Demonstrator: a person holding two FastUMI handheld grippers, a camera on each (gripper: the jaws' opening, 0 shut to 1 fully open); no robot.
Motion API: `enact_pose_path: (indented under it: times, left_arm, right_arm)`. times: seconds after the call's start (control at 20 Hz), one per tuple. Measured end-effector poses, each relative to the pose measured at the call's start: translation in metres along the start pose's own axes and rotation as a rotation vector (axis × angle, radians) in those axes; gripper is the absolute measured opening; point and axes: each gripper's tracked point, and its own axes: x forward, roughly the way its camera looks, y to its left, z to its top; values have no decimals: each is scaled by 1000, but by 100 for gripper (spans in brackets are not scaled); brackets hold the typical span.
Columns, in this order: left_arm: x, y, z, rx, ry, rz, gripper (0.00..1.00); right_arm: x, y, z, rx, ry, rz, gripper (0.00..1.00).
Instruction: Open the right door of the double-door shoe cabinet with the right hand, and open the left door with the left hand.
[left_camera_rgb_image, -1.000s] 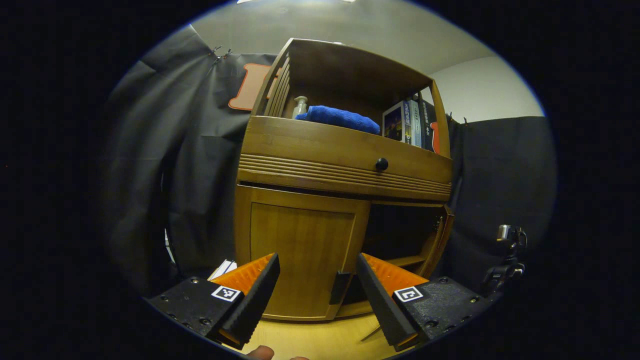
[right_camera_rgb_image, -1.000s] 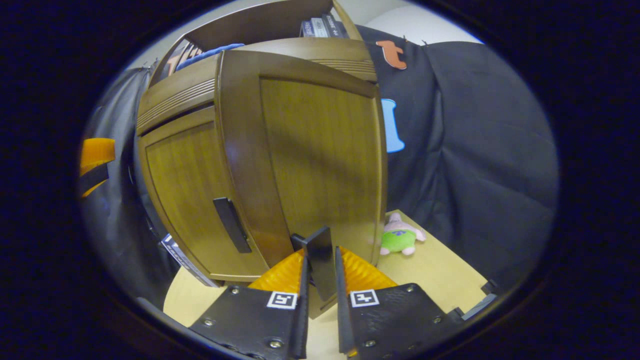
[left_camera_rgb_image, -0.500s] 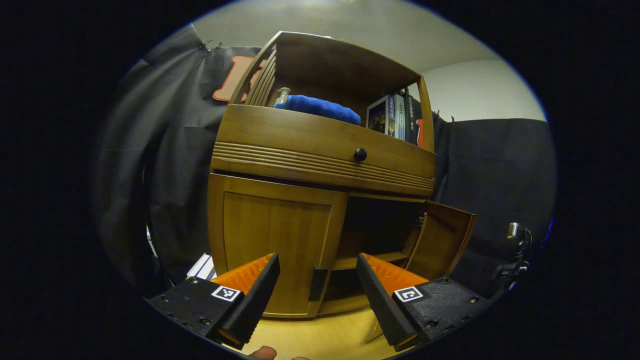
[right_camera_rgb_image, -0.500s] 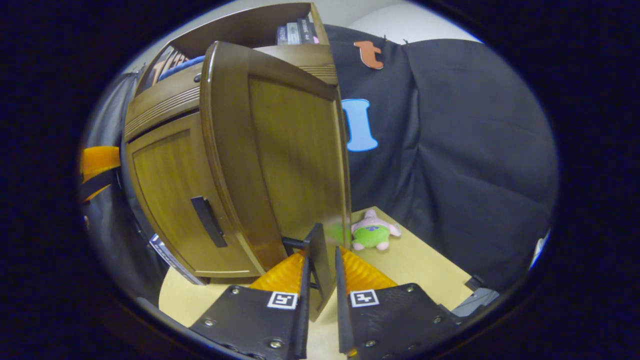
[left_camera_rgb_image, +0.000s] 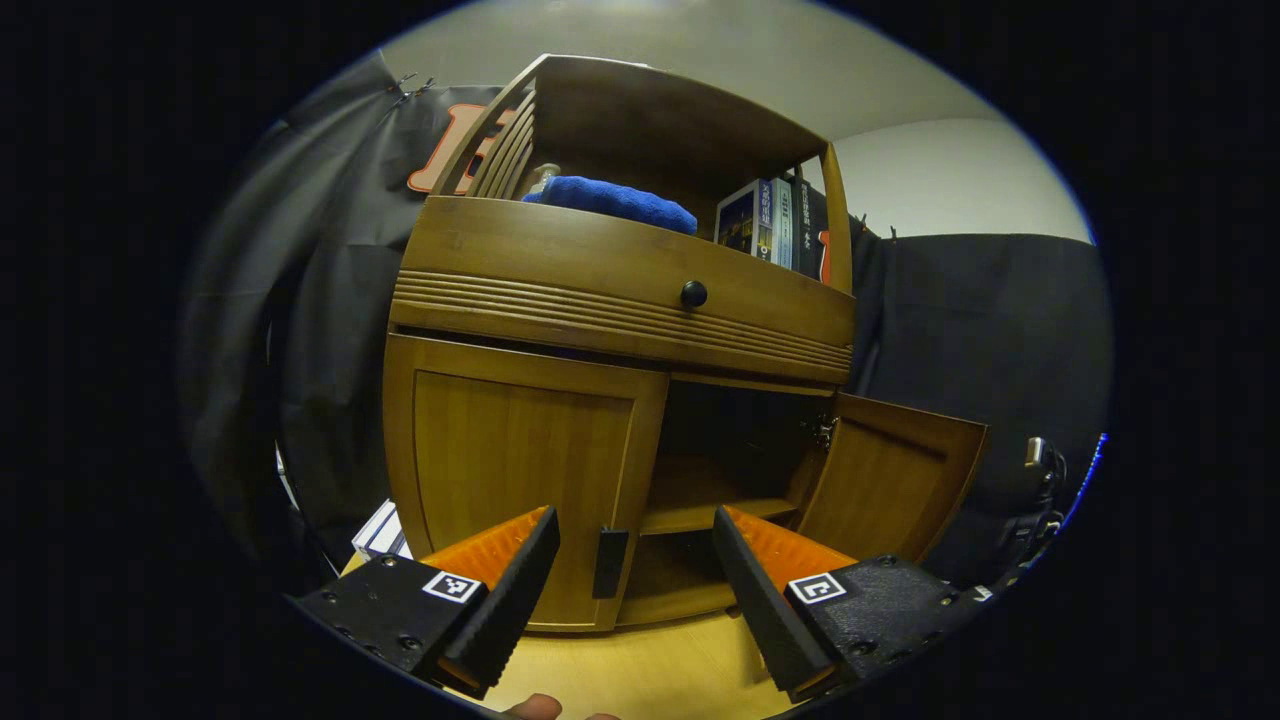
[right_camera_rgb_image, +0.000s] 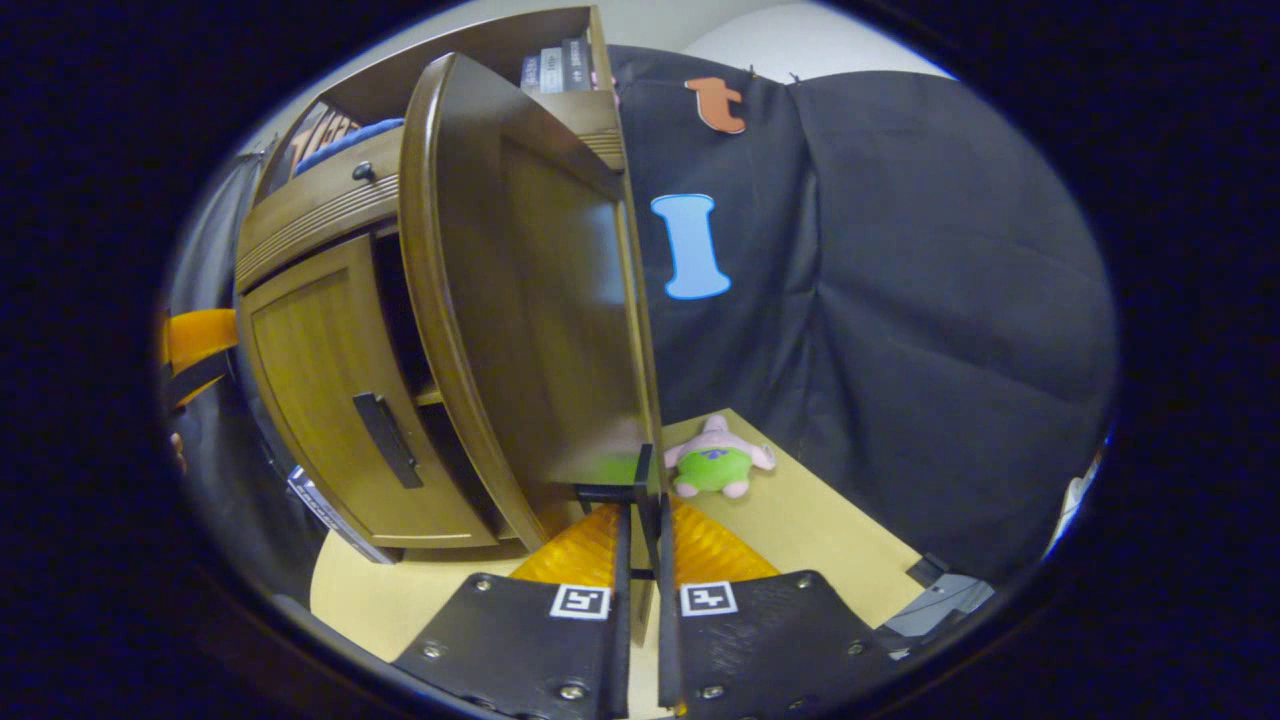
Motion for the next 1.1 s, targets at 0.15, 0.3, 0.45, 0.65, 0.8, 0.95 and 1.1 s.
enact_pose_path:
  times: [0.15, 0.3, 0.45, 0.65, 0.8, 0.95, 1.1]
  left_arm:
    - [6, -7, -5, -6, 15, -12, 96]
    - [10, -13, -9, 1, 22, -19, 96]
    - [16, -15, -13, 3, 33, -21, 96]
    - [21, -13, -17, 5, 36, -14, 96]
    - [25, -6, -22, 18, 45, 5, 96]
    - [31, 2, -29, 19, 54, 21, 96]
    - [36, 7, -39, -1, 79, 33, 96]
  right_arm:
    - [3, -6, 1, -7, -1, 17, 7]
    - [3, -10, 1, -18, -2, 50, 7]
    - [2, -15, 1, -35, -5, 63, 7]
    - [1, -25, 0, -51, -1, 63, 7]
    - [0, -36, 0, -42, 0, 57, 7]
    - [-3, -50, 2, -40, -3, 39, 7]
    - [-4, -61, 4, -32, -7, 17, 7]
